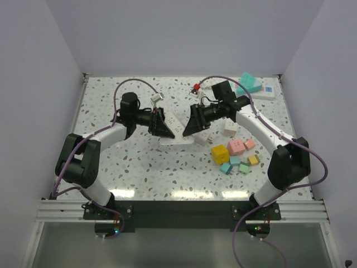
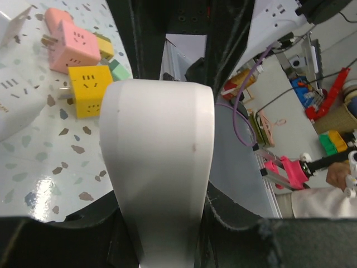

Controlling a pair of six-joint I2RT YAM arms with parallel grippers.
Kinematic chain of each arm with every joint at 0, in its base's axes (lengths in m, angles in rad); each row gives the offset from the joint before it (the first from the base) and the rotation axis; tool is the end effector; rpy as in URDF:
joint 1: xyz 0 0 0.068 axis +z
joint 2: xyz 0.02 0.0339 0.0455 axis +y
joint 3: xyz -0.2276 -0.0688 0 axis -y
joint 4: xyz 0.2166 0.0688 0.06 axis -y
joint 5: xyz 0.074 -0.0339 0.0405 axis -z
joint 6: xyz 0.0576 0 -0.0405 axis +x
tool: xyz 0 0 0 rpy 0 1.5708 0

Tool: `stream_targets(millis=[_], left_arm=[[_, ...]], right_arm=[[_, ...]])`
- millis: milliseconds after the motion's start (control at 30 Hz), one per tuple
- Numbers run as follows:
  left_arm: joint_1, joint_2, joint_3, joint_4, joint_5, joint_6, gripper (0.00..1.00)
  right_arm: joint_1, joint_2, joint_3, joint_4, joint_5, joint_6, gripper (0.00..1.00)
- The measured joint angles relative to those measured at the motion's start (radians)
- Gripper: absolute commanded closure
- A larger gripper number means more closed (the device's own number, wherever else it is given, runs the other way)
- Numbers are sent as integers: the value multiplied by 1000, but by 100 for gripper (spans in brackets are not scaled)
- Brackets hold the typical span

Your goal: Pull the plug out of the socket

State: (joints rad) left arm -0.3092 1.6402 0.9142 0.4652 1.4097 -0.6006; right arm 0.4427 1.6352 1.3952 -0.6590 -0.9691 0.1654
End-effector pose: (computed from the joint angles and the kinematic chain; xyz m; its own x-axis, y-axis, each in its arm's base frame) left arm 0.2856 -0.1509 0.2202 -0.7436 0.1424 -0.6533 0.6509 -0.0690 -0.7560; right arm 0.2739 0.1824 0.2640 -0.8139 -0.2827 -0.5077 -0.5800 0.3429 0.7389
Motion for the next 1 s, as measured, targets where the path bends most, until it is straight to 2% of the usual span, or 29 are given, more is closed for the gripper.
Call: stream_targets(millis=[100,267,333,367,400,433,533,767,1000], left_arm=[[-8,0,21,3,38,0,100],[-11,16,31,1,80,-9,100],[-12,23,31,7,91,-16,100],[-13,25,31,13,95,-21,83],[-13,27,31,21,98,-32,74],[-13,30,31,29,98,-39,50],[-14,32,32,61,49,-54,2],[33,28,16,100,-67,-73,0],[219,-48,-46,47,-302,-69,0]], right_arm=[[16,0,0,-10,-23,-11,64],[28,0,1,-27,-44,-32,67],[32,1,1,-37,-43,-36,80],[34,2,1,-39,-43,-37,96],[34,2,1,-41,-43,-39,100],[34,2,1,-42,-43,-40,100],[42,3,2,-54,-43,-35,100],[53,12,6,-86,-37,-27,100],[-82,13,11,-67,41,33,100]])
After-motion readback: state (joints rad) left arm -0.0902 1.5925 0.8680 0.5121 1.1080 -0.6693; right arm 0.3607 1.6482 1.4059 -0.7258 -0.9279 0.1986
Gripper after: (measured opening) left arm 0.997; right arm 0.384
